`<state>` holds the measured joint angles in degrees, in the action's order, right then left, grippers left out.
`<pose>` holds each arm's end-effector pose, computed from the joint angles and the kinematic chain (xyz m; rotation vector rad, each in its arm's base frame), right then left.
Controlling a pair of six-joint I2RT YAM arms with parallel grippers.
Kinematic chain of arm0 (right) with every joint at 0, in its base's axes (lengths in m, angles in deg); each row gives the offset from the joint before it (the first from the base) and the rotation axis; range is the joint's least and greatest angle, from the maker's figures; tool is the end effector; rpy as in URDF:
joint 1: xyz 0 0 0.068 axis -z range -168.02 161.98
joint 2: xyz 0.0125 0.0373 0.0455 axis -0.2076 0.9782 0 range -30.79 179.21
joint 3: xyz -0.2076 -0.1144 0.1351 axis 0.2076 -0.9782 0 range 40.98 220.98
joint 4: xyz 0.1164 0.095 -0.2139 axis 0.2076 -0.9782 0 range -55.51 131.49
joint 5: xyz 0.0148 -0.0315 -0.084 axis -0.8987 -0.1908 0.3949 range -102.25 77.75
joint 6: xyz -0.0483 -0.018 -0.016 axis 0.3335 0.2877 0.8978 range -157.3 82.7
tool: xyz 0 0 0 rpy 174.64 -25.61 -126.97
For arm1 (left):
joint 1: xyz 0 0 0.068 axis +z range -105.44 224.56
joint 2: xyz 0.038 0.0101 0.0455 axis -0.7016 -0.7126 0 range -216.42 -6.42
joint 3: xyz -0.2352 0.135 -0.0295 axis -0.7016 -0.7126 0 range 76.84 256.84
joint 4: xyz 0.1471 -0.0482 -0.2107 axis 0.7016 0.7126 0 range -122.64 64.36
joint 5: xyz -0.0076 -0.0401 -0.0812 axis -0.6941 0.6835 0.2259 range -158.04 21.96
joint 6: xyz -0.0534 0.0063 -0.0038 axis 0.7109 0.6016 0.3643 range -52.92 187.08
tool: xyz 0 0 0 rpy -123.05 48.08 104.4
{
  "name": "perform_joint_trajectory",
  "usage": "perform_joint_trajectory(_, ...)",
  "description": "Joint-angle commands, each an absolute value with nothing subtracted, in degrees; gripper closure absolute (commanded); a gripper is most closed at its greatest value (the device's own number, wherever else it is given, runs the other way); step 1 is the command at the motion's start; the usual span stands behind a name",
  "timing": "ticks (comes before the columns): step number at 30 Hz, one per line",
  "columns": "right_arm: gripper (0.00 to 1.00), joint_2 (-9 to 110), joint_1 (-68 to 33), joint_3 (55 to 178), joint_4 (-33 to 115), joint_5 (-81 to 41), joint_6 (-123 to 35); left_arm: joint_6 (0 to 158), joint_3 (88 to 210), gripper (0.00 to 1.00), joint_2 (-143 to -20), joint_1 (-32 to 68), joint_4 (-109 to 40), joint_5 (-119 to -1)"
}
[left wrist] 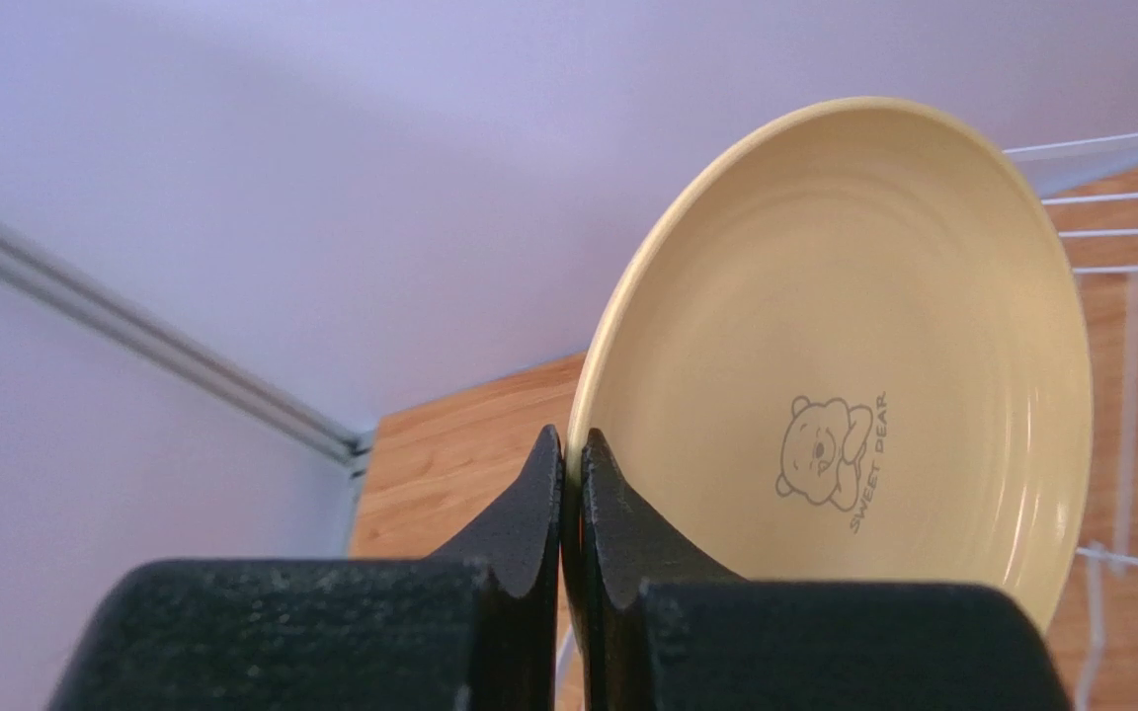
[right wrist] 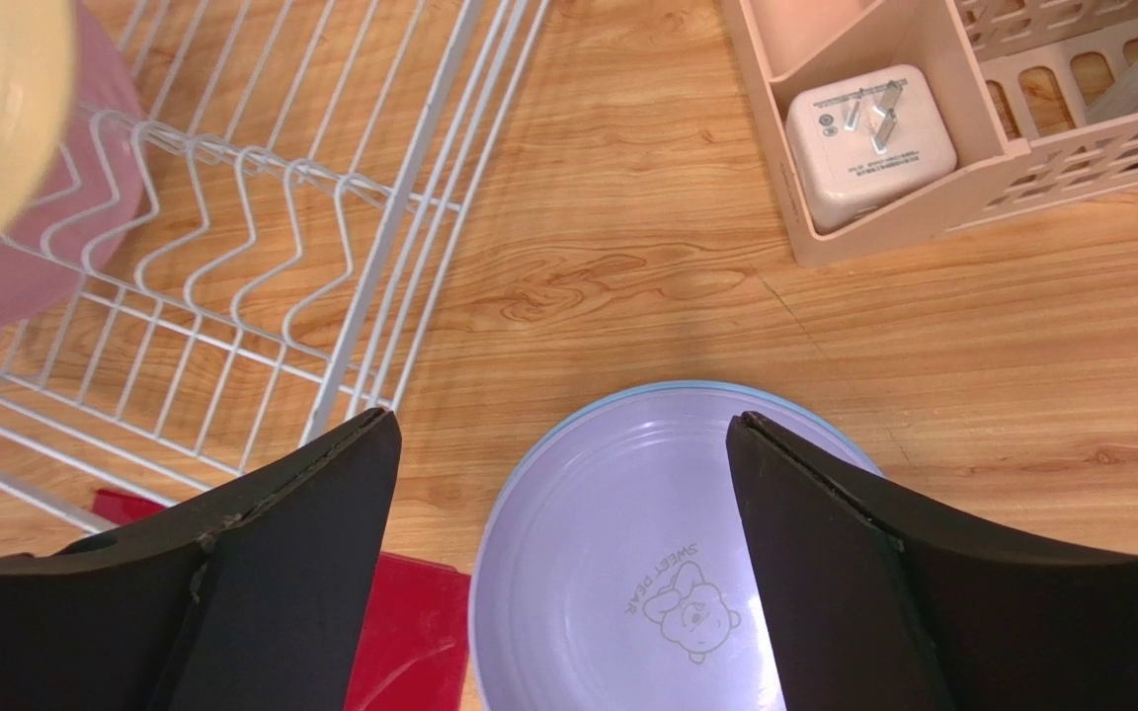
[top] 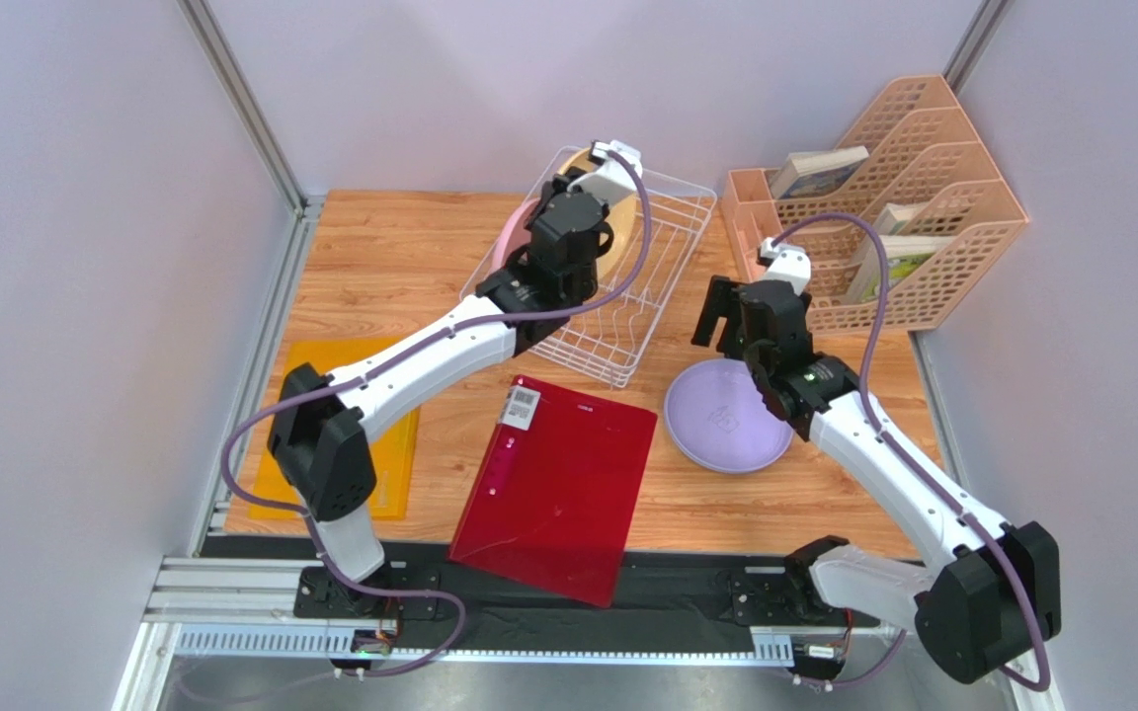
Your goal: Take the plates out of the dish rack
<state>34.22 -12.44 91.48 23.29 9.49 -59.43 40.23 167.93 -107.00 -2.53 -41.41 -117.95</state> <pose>0.2337 0.0916 0.2915 0.1771 2.0902 0.0823 0.3038 -0.2868 0.3905 0.3391 1.5574 0.4122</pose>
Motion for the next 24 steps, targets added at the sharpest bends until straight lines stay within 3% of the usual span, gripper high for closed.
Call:
perform_joint_trajectory(1, 0.13, 29.7, -10.3, 93.5, 25.6, 3.3, -60.8, 56.9, 171.8, 1.0, -103.0, -2.0, -22.9, -105.8)
perform_joint_trajectory(9, 0.12, 28.1, -6.6, 92.5, 30.4, -5.2, -63.6, 71.5, 175.3, 1.0, -102.0, 0.8, -13.2, -89.2)
perform_joint_trajectory(24, 0.16, 35.0, -1.8, 89.5, 39.2, -19.5, -69.7, 82.2, 166.8, 1.0, -97.5, 5.0, -18.8, -70.4)
